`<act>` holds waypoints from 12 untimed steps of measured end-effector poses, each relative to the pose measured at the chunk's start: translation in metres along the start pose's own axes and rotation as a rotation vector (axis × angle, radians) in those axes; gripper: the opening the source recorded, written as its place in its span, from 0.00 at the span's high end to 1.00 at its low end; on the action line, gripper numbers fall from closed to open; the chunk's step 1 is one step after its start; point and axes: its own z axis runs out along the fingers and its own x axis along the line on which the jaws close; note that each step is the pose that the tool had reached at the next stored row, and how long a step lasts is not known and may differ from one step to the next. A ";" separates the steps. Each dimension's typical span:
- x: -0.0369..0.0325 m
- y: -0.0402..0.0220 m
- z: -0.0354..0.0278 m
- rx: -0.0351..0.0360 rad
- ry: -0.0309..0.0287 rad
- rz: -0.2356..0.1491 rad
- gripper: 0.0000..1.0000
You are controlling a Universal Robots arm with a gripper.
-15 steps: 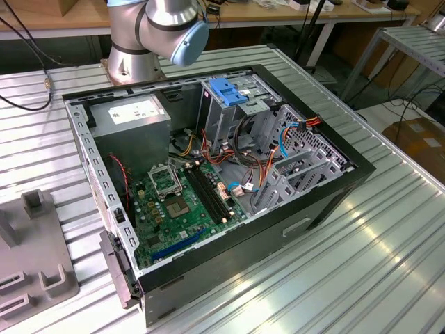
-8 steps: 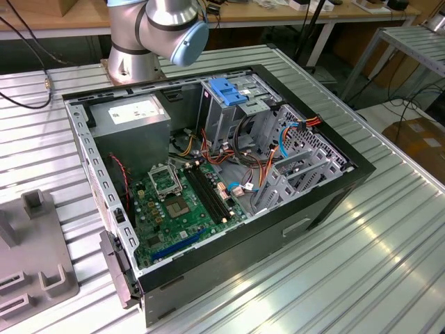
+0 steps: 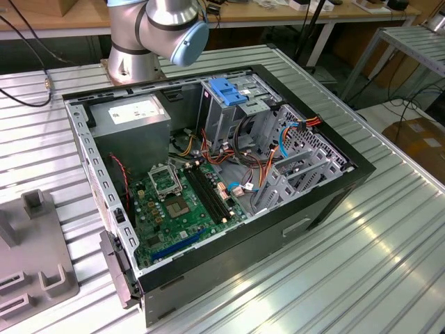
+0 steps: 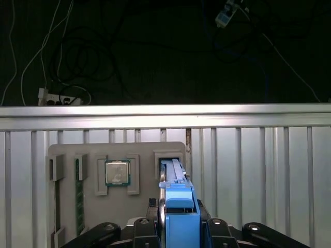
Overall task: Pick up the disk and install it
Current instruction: 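Pick up the disk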
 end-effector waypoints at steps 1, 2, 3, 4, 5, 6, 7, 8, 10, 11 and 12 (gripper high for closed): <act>0.0000 0.0000 -0.0010 0.0000 0.0000 0.000 0.63; 0.0000 0.0000 -0.0019 0.0001 -0.0001 0.000 0.63; -0.0001 0.0001 -0.0035 0.0000 0.0000 0.000 0.63; -0.0001 0.0001 -0.0042 0.0001 0.0000 0.000 0.63; -0.0001 0.0001 -0.0051 0.0000 0.0000 0.000 0.63; -0.0001 0.0001 -0.0059 0.0000 0.0000 0.000 0.63; -0.0001 0.0002 -0.0068 0.0001 -0.0001 0.000 0.63; -0.0001 0.0001 -0.0074 0.0001 -0.0001 0.000 0.63; -0.0002 0.0002 -0.0100 -0.0001 0.0001 0.000 0.63; -0.0002 0.0002 -0.0108 -0.0001 0.0000 0.000 0.63; -0.0002 0.0002 -0.0119 0.0000 0.0000 0.000 0.63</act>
